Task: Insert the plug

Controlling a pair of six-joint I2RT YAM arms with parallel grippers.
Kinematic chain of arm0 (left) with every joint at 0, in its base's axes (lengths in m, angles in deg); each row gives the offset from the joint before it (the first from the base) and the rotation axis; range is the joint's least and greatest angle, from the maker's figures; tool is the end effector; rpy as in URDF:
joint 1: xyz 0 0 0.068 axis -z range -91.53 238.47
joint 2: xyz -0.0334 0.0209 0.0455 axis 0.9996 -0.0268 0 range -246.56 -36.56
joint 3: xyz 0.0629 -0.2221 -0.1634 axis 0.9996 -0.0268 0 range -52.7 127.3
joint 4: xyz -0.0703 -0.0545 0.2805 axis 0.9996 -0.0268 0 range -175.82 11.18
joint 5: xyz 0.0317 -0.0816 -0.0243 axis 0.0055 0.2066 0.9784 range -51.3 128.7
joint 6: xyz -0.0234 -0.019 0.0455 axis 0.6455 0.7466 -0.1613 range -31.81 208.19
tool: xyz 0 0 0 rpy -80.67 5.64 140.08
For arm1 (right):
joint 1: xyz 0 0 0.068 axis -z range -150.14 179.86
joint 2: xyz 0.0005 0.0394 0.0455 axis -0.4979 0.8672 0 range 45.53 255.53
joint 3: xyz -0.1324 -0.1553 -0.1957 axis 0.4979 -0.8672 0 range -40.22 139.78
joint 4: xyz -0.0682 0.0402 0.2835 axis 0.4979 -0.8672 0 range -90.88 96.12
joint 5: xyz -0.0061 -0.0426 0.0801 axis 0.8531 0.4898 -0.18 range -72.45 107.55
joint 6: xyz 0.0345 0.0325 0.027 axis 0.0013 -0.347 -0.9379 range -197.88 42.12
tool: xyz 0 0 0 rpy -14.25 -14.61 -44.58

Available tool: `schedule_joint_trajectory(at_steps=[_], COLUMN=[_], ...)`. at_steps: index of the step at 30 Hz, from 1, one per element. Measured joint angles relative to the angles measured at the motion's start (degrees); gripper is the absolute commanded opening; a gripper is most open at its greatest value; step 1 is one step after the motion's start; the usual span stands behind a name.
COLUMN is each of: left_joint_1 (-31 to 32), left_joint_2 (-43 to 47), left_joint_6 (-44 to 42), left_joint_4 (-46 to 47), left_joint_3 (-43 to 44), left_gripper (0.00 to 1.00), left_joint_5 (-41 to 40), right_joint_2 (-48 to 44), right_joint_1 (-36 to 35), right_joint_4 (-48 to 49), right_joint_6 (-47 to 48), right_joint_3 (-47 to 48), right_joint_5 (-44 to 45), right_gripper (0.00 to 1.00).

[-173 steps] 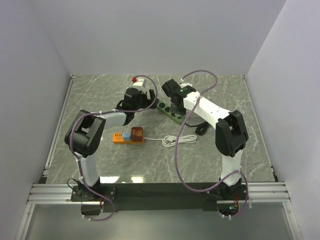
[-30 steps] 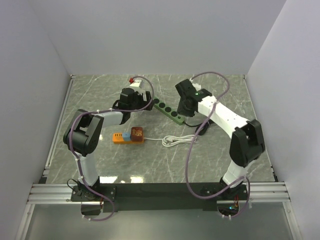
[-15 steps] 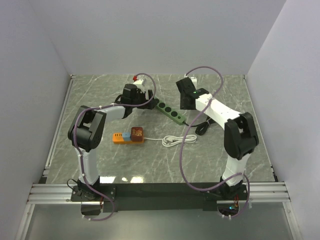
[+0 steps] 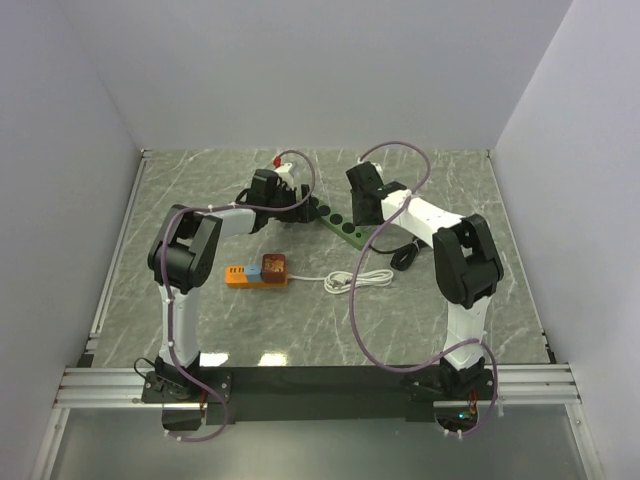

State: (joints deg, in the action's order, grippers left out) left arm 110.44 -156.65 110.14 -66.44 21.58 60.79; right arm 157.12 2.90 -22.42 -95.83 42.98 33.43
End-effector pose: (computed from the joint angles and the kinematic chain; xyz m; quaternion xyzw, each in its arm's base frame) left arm 0.4451 -0.1944 0.1326 0.0910 0.8643 -0.3304 0.3682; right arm 0.4103 0.1976 0.1968 -0.0354 0.9496 -0.0148 0.3111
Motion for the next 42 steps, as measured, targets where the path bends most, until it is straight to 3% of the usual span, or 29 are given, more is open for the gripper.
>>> schedule_joint_trajectory(at_steps=[14,23,34,42], left_joint_1=[0.2,4.1,4.1,-3.6], left_joint_2=[-3.9,-7.4,-1.1,6.7], left_joint_6=[4.3,4.1,2.3,0.6], left_joint_4=[5.0,6.3,9.5,11.7], left_joint_3=[3.3,8.0,-0.5,-5.7], left_gripper=[0.87,0.87,0.87,0.87], left_joint_5=[5.0,4.5,4.6,9.8], right_joint_2=[-3.8,-8.3,-22.1,-23.8], right_joint_1=[0.7,-2.7,-3.3,-2.3], right_joint_4=[4.7,6.7,8.9,2.3], right_joint_6=[6.3,5.4,16.5,31.5], right_joint_3=[-8.6,-15.6,-22.1,-13.4], right_joint_5=[-22.8,-33.6,-34.7,-35.7], right_gripper=[0.0,0.0,0.0,0.0])
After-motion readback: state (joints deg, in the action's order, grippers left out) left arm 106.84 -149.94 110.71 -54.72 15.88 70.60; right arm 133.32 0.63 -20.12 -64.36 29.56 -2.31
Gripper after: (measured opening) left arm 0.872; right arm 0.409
